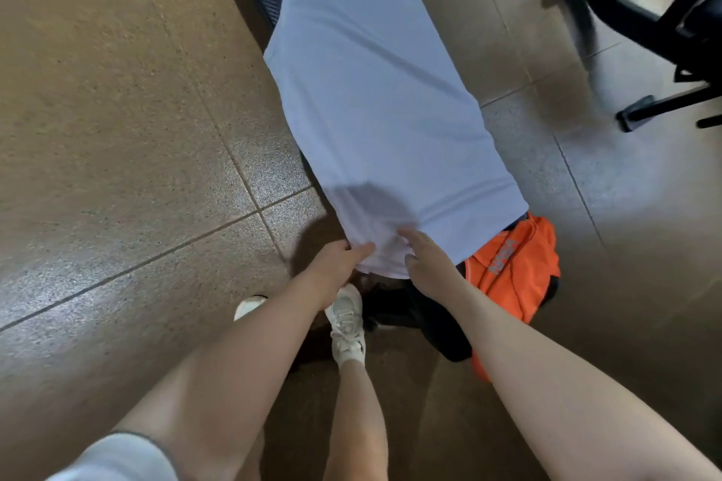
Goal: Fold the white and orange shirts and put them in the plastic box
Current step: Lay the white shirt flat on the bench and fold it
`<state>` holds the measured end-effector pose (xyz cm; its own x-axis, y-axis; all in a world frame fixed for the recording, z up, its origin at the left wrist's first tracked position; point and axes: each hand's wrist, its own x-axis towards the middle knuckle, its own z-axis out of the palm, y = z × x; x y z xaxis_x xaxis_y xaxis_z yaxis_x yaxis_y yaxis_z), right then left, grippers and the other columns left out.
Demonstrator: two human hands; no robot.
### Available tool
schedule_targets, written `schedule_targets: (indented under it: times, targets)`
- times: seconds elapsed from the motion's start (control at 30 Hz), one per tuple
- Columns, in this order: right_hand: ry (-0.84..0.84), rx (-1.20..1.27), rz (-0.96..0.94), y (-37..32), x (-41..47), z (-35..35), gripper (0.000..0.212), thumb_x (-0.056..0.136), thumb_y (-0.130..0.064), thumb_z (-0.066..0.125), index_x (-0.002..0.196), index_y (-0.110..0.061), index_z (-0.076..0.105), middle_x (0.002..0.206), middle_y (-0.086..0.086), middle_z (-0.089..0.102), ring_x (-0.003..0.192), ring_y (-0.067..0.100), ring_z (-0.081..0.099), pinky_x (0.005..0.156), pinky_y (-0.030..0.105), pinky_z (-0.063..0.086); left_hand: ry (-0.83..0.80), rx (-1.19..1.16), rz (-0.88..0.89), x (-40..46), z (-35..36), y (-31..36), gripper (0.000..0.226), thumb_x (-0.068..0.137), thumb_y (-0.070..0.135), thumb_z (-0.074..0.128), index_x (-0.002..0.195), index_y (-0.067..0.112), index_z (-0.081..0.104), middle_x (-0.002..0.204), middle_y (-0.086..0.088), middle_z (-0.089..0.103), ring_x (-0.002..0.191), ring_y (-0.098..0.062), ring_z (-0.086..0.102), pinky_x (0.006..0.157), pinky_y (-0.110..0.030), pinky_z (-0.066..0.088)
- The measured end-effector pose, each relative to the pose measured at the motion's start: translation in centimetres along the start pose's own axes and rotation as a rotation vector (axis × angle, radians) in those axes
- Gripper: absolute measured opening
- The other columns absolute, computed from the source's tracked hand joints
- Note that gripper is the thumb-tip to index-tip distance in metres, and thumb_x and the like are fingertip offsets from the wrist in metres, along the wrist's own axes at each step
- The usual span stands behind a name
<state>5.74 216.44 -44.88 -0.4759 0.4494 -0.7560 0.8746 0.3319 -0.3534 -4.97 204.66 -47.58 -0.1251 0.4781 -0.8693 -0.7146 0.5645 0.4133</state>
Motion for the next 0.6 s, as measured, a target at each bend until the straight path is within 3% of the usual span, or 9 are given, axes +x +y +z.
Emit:
schedule_targets:
  times: [0.07, 0.13, 0.27, 0.37, 0.47, 0.5, 0.53, 0.57, 0.6]
  targets:
    - [-0.035, 0.021, 0.005, 0.6, 0.1, -0.1, 0.051, 0.09, 0.003, 0.036, 0.141, -0.008, 0.037, 0.147, 0.011, 0.037, 0.134, 0.025, 0.036, 0.107, 0.024, 0.025, 0.11, -0.125, -0.011, 0.1, 0.6, -0.6, 0.008, 0.091, 0.022, 0.055, 0.09, 0.017, 0.061, 0.095, -0.009, 0.066, 0.094, -0.028, 0.059, 0.093, -0.041, 0.044]
    - [-0.022, 0.044, -0.003, 1.1, -0.5, -0.5, 0.045, 0.092, 0.001, 0.037, 0.137, -0.006, 0.042, 0.143, 0.013, 0.041, 0.13, 0.027, 0.04, 0.104, 0.025, 0.028, 0.191, -0.264, -0.009, -0.5, 1.0, -1.3, 0.012, 0.093, 0.017, 0.051, 0.101, 0.01, 0.057, 0.094, -0.01, 0.063, 0.089, -0.028, 0.06, 0.093, -0.045, 0.048]
    - [0.023, 0.091, 0.059, 2.8, -1.9, -3.0, 0.032, 0.092, -0.003, 0.042, 0.122, -0.001, 0.053, 0.13, 0.015, 0.053, 0.121, 0.028, 0.048, 0.097, 0.025, 0.033, 0.397, -0.409, 0.01, -2.9, 0.9, -1.9, 0.006, 0.093, 0.013, 0.051, 0.097, 0.012, 0.056, 0.086, -0.006, 0.061, 0.074, -0.021, 0.06, 0.055, -0.03, 0.057]
    - [0.117, 0.13, 0.121, 2.7, -3.8, -5.0, 0.024, 0.089, -0.009, 0.049, 0.108, 0.001, 0.06, 0.115, 0.019, 0.063, 0.109, 0.028, 0.057, 0.093, 0.031, 0.038, 0.501, -0.497, 0.022, -4.0, 1.1, -1.2, 0.012, 0.092, 0.013, 0.052, 0.104, 0.012, 0.054, 0.079, -0.004, 0.061, 0.065, -0.015, 0.06, 0.06, -0.028, 0.057]
    - [0.038, 0.309, 0.198, 18.3, 8.0, -1.6, 0.032, 0.075, -0.011, 0.064, 0.104, 0.003, 0.065, 0.102, 0.028, 0.063, 0.098, 0.021, 0.063, 0.096, 0.034, 0.034, 0.56, -0.476, 0.03, -4.3, 1.8, -0.3, 0.009, 0.093, 0.013, 0.052, 0.102, 0.011, 0.053, 0.067, -0.003, 0.056, 0.046, -0.01, 0.056, 0.071, -0.03, 0.052]
    - [0.047, 0.27, 0.298, 22.4, 10.7, -0.8, 0.036, 0.088, -0.015, 0.047, 0.121, -0.002, 0.056, 0.109, 0.031, 0.057, 0.107, 0.027, 0.06, 0.104, 0.04, 0.03, 0.564, -0.48, 0.039, -4.2, 2.0, -0.1, 0.012, 0.093, 0.013, 0.052, 0.104, 0.011, 0.053, 0.071, -0.004, 0.057, 0.052, -0.012, 0.057, 0.07, -0.029, 0.053]
    - [0.066, 0.568, 0.499, 23.6, 11.6, -0.1, 0.042, 0.097, -0.041, 0.031, 0.125, -0.017, 0.051, 0.109, 0.025, 0.052, 0.109, 0.029, 0.056, 0.105, 0.041, 0.034, 0.569, -0.496, 0.049, -4.1, 2.3, 0.0, 0.013, 0.093, 0.013, 0.051, 0.106, 0.011, 0.053, 0.077, -0.003, 0.059, 0.06, -0.014, 0.058, 0.066, -0.028, 0.054]
    - [-0.037, 0.73, 0.521, 22.6, 10.3, -0.2, 0.05, 0.1, -0.046, 0.016, 0.117, -0.014, 0.05, 0.103, 0.02, 0.051, 0.106, 0.025, 0.054, 0.101, 0.035, 0.039, 0.578, -0.529, 0.06, -3.8, 2.4, 0.0, 0.011, 0.094, 0.013, 0.05, 0.104, 0.012, 0.053, 0.081, -0.003, 0.061, 0.067, -0.015, 0.059, 0.062, -0.026, 0.055]
    - [-0.084, 0.851, 0.563, 18.6, 7.1, -1.4, 0.049, 0.101, -0.044, 0.015, 0.113, -0.01, 0.049, 0.102, 0.016, 0.053, 0.106, 0.024, 0.053, 0.097, 0.032, 0.04, 0.586, -0.582, 0.074, -3.6, 2.6, 0.1, 0.01, 0.095, 0.012, 0.047, 0.102, 0.013, 0.054, 0.084, -0.002, 0.062, 0.07, -0.015, 0.06, 0.06, -0.026, 0.055]
